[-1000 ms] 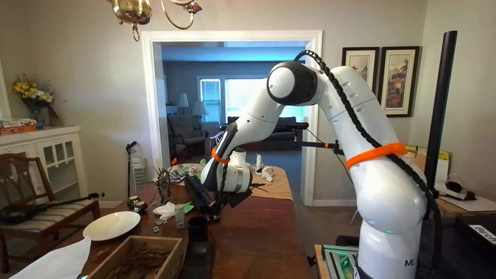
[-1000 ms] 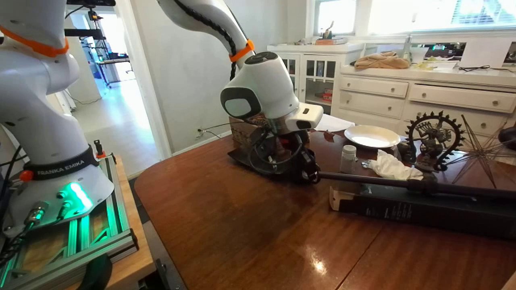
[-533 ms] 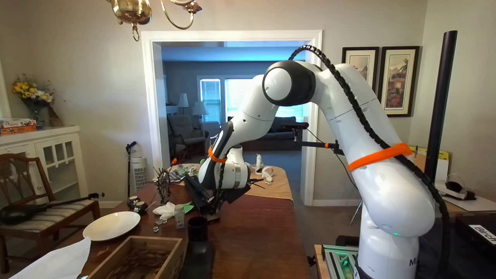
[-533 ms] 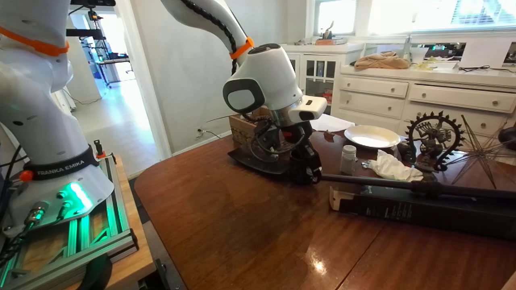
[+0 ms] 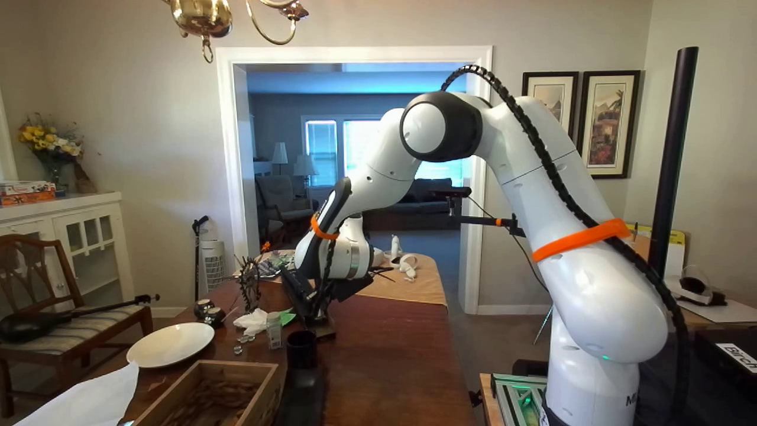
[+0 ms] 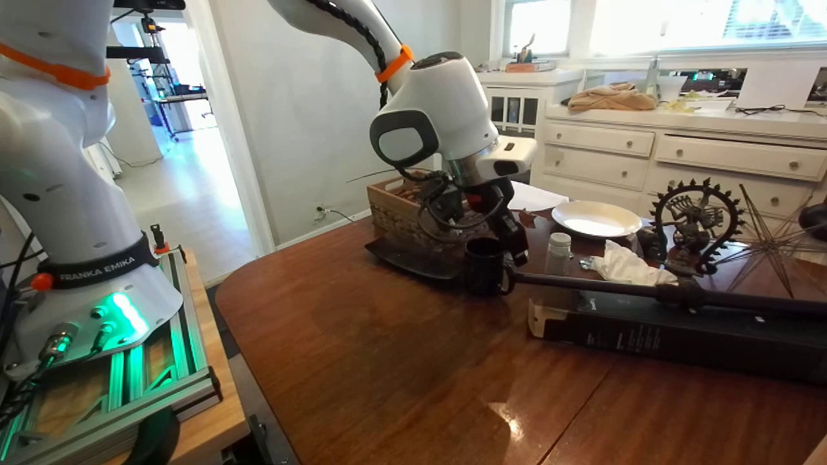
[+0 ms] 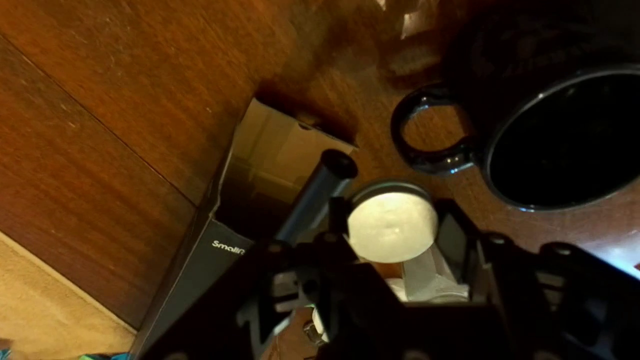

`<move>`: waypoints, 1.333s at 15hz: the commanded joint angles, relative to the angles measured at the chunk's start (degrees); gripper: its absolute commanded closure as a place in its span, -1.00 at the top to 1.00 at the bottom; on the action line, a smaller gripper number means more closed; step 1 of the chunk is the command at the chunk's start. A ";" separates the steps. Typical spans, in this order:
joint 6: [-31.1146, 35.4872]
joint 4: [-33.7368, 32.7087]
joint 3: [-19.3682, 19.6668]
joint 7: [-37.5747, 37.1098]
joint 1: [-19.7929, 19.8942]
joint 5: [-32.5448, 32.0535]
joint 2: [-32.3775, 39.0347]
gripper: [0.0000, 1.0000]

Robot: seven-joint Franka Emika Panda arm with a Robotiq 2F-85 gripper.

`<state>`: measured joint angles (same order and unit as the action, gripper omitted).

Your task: Put the lid on top of the glass jar.

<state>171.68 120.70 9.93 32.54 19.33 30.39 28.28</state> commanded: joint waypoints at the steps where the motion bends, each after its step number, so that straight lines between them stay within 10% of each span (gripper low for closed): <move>1: -0.27 -0.55 -0.28 0.00 0.15 0.08 0.01 -0.06; 16: -0.59 -0.94 -0.58 0.00 0.41 0.16 0.07 -0.06; 17: -0.59 -0.94 -0.58 0.00 0.41 0.16 0.07 -0.56; 20: -0.99 -4.46 -0.15 -1.77 -0.14 0.21 2.73 -0.56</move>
<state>171.10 119.40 9.39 32.47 19.71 30.52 28.52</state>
